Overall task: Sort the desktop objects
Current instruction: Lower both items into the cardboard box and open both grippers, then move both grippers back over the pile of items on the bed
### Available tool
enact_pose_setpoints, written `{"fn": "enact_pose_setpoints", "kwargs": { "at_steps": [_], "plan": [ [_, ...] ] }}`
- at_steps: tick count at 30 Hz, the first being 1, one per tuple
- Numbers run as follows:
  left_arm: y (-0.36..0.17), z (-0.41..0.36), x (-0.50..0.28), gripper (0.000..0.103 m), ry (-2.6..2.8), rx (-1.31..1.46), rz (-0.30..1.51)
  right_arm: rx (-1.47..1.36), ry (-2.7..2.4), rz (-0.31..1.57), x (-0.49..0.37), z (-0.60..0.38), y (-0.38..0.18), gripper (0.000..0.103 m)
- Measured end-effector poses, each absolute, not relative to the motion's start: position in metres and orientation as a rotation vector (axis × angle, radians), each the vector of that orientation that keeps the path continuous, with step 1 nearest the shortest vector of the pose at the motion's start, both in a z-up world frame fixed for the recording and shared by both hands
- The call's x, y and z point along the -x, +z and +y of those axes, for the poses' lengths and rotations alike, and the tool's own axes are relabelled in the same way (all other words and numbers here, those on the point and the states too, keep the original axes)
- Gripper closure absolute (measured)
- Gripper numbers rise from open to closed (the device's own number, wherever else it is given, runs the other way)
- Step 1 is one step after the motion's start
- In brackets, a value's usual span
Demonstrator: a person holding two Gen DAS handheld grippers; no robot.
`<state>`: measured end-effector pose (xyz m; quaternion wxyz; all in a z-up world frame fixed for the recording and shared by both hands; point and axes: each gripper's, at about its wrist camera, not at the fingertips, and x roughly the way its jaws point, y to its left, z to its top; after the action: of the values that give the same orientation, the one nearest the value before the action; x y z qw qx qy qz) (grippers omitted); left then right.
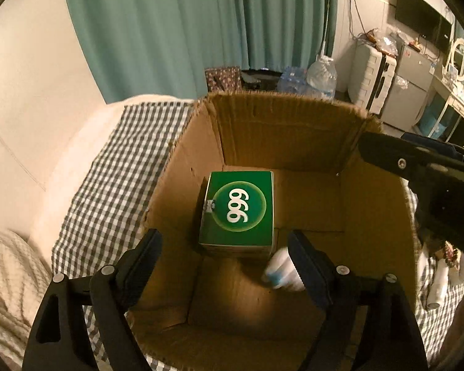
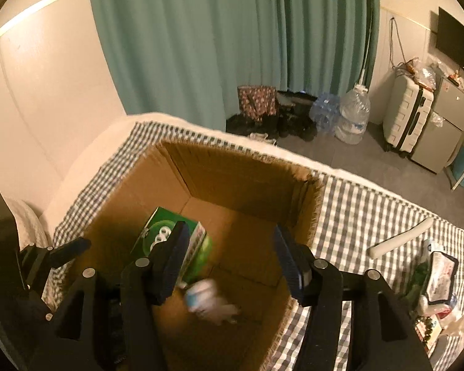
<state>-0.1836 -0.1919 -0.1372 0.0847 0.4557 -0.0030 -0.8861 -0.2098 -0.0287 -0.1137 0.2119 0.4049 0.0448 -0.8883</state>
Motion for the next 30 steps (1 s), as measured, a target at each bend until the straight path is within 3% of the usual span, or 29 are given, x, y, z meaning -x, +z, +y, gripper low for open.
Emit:
{"fn": "enact_pose_setpoints", "kwargs": {
  "at_steps": [30],
  "plan": [
    [-0.013, -0.095, 0.115, 0.017, -2.872, -1.009, -0.033, -0.866, -2.685, 0.011, 0.114, 0.095, 0.010, 0.046]
  ]
}}
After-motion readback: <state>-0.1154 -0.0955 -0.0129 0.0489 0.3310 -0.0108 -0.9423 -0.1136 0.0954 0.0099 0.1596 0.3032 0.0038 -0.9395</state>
